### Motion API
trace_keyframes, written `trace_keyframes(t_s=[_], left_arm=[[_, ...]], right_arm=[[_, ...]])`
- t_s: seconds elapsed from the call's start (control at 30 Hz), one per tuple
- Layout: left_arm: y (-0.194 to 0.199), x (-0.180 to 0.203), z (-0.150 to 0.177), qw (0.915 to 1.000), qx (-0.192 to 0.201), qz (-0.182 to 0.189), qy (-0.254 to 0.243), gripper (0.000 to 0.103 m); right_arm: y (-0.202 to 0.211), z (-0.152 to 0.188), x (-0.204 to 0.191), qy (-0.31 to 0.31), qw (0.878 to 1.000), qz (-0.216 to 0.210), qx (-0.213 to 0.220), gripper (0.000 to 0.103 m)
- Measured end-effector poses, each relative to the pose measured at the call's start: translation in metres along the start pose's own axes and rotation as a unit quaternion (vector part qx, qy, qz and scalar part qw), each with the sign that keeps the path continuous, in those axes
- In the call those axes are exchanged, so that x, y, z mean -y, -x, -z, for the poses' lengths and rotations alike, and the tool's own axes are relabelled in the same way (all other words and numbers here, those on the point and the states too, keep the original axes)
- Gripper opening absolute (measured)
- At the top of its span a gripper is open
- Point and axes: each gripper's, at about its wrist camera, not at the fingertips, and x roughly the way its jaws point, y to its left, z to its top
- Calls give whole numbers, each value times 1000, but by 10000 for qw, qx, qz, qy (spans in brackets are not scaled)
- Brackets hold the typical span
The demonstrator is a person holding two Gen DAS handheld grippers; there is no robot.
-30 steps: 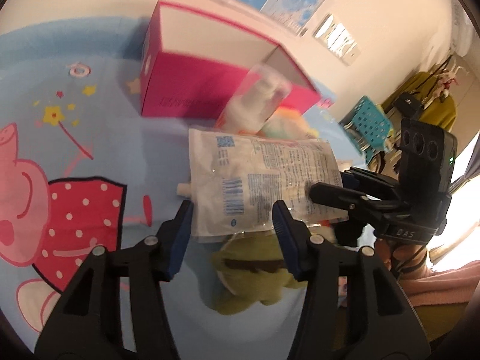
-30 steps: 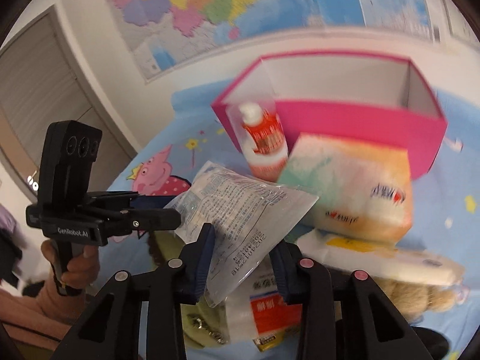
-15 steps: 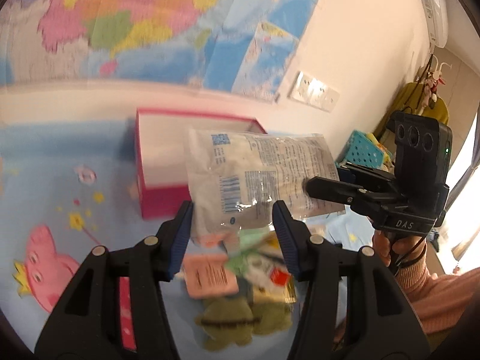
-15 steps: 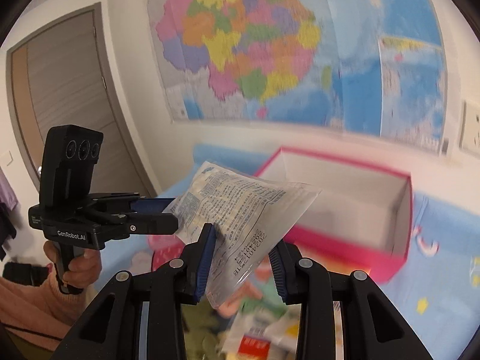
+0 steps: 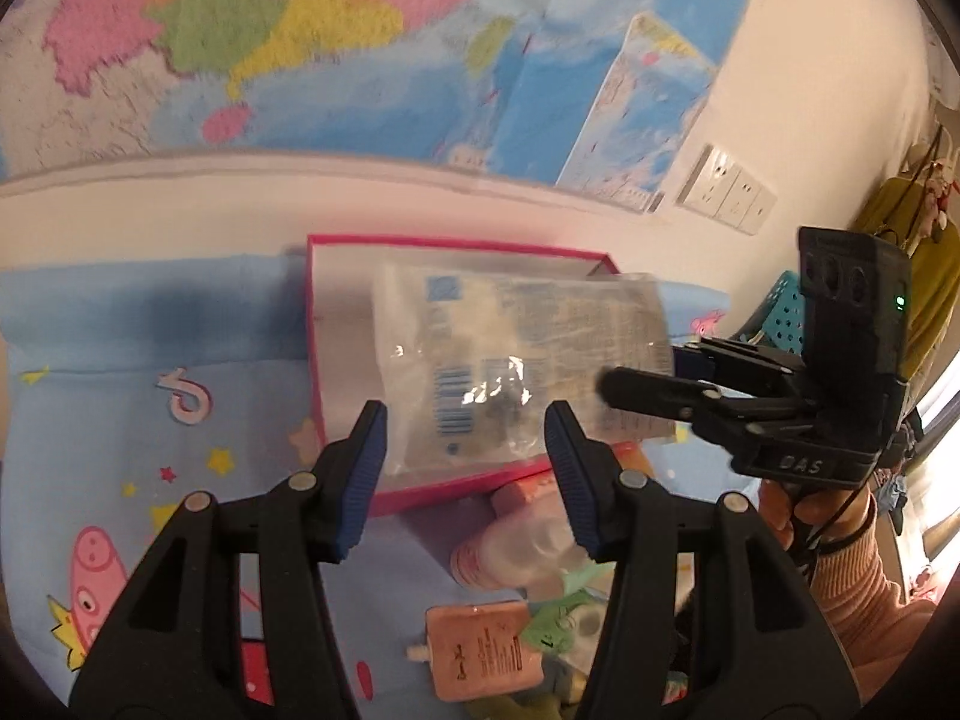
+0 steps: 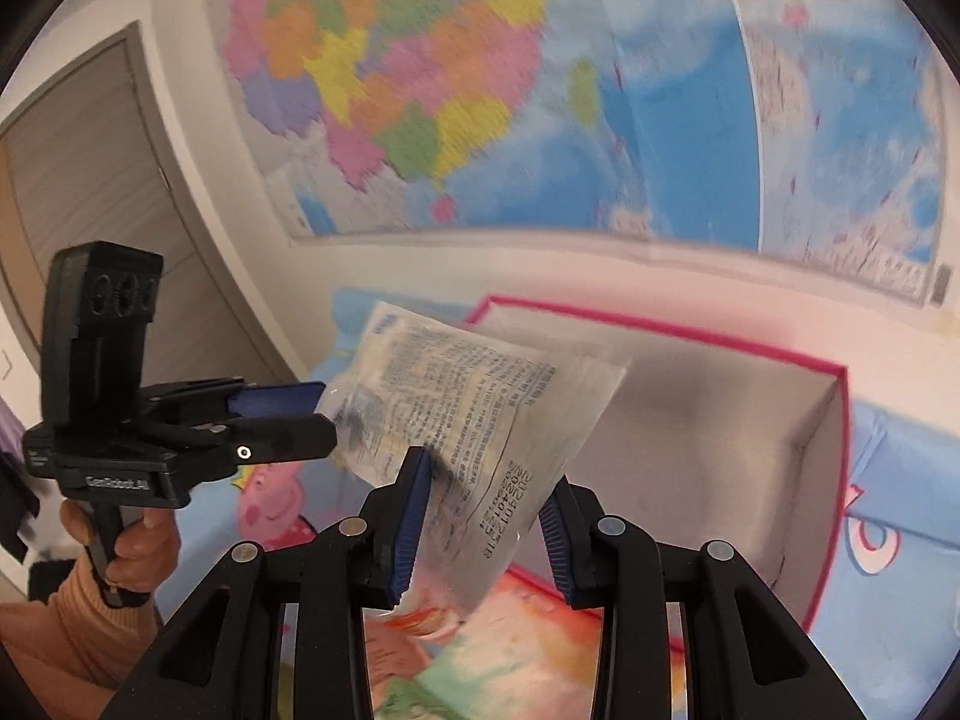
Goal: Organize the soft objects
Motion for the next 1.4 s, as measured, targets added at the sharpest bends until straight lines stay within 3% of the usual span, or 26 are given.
trace_keyframes(t_s=[0.37, 0.5, 0.57, 0.77, 0.97, 1.1, 1.23, 1.4], left_arm=[[-52, -24, -1, 9976, -471, -387, 315, 56], [-46, -25, -1, 9978, -355, -453, 338, 56], [-41, -24, -1, 9979, -274, -504, 315, 56], [-16, -15, 11, 9981, 32, -599, 170, 56], [19, -1, 33, 9989, 320, -354, -44, 61], [34, 15, 50, 9984, 383, -264, -308, 61], [38, 39, 68, 9971, 328, -100, -680, 61], [23, 66, 91, 9937, -107, 300, -1076, 61]], right_arm=[[-74, 0, 49, -510, 9944, 39, -922, 42], [-86, 7, 59, -696, 9896, 364, -1204, 56], [-83, 12, 61, -743, 9888, 411, -1231, 56], [-43, 16, 61, -752, 9930, 507, -756, 57], [28, 31, 30, -342, 9988, 324, -149, 63], [62, 47, 15, -126, 9995, 290, 18, 64], [82, 78, 3, 123, 9988, 482, -21, 65], [89, 122, 10, -19, 9965, 749, -367, 65]])
